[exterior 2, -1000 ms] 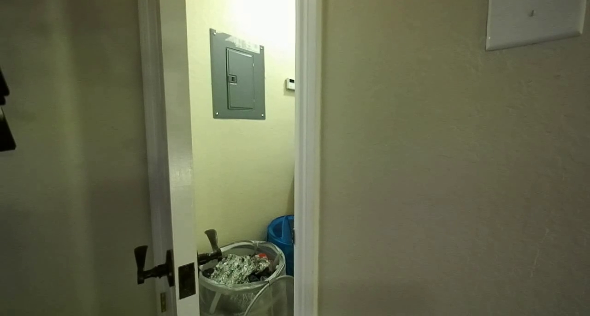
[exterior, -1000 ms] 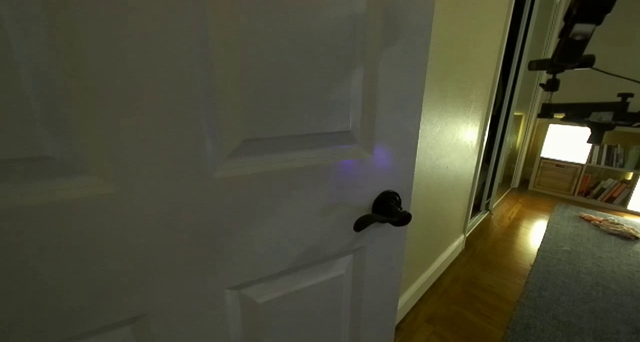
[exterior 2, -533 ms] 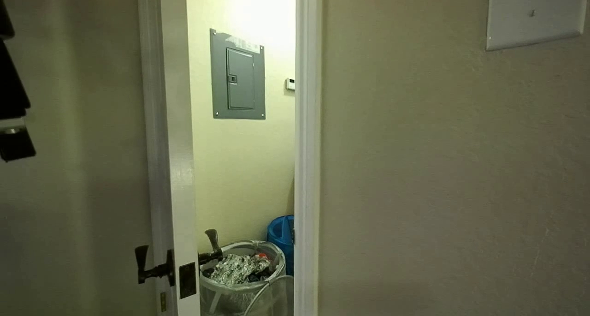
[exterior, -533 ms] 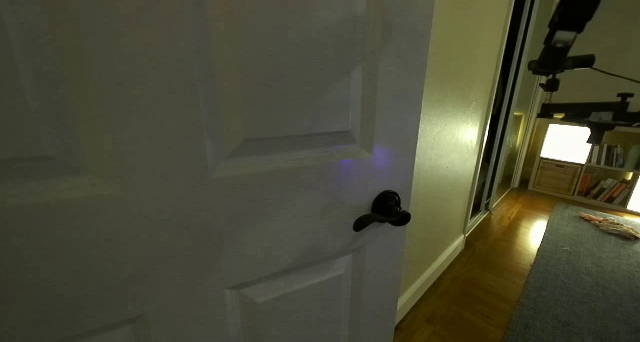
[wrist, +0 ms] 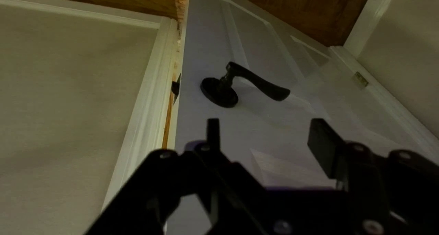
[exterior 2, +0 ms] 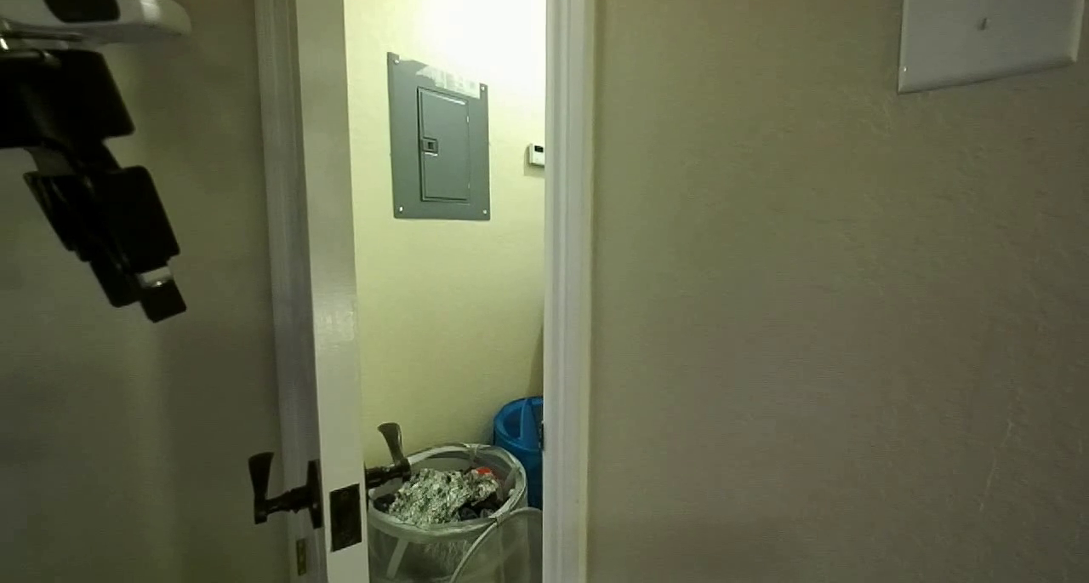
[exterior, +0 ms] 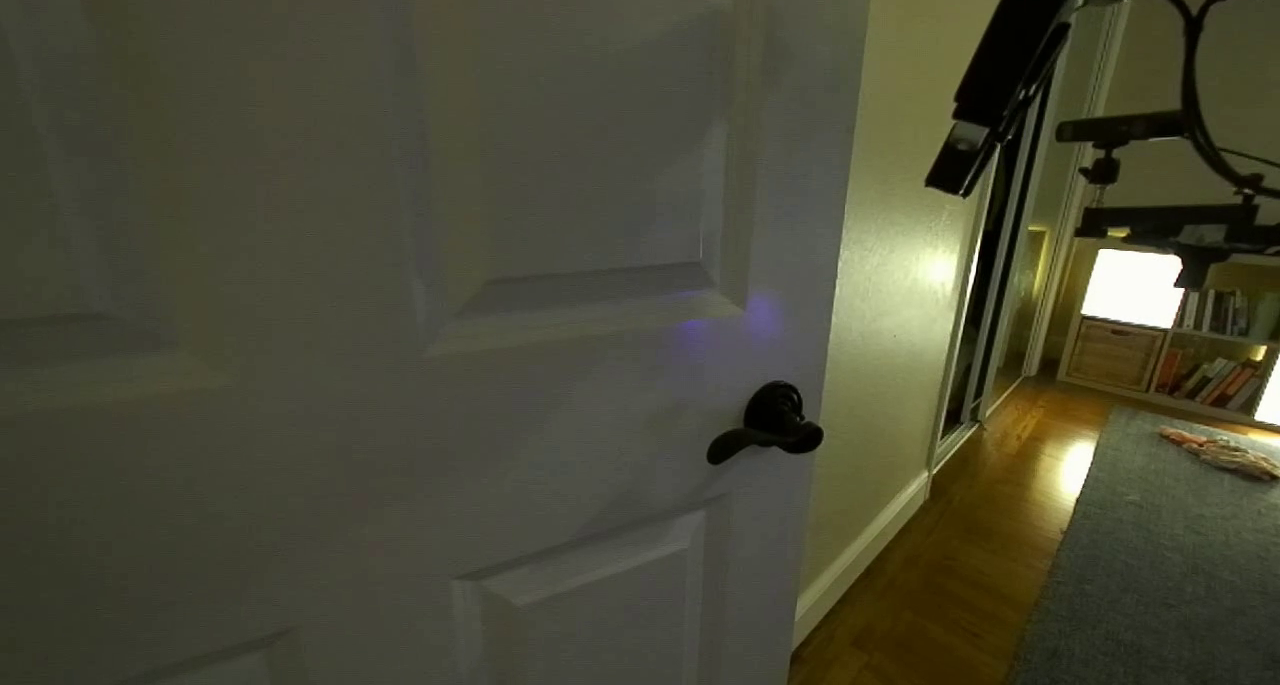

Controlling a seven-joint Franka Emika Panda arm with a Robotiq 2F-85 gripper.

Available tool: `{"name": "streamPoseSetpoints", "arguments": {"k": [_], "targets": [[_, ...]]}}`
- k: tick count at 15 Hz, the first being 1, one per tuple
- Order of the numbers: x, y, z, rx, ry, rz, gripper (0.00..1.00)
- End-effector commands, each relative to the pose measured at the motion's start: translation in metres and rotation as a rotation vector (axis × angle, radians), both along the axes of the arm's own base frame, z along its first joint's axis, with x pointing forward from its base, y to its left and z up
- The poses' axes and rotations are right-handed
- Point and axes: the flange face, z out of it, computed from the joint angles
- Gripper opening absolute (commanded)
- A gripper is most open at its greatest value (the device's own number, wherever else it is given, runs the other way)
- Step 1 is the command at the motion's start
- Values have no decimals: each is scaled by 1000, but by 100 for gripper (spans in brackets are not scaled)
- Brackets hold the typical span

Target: Close the door

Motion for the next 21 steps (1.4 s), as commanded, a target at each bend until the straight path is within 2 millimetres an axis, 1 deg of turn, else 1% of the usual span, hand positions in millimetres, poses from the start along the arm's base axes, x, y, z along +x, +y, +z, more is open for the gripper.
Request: {"name": "streamPoseSetpoints", "arguments": {"k": [1, 2, 4, 5, 6, 9, 10, 11, 12, 13, 14, 15, 18, 21], "targets": [[19, 9, 10, 23, -74, -10, 39], [24, 8, 15, 17, -99, -9, 32], [30, 5, 21, 6, -144, -15, 20], [33, 2, 24, 0, -164, -26, 13], [36, -2, 25, 0, -177, -33, 9], [44, -13, 27, 8, -208, -54, 3], [48, -16, 28, 9, -215, -60, 2], [52, -20, 27, 10, -222, -65, 6], [56, -22, 27, 12, -227, -69, 5], [61, -25, 27, 12, -233, -72, 7], [67, -28, 26, 13, -236, -76, 7], [73, -31, 25, 14, -238, -80, 8], [87, -37, 25, 19, -241, -91, 7], [107, -44, 27, 17, -249, -100, 6]]}}
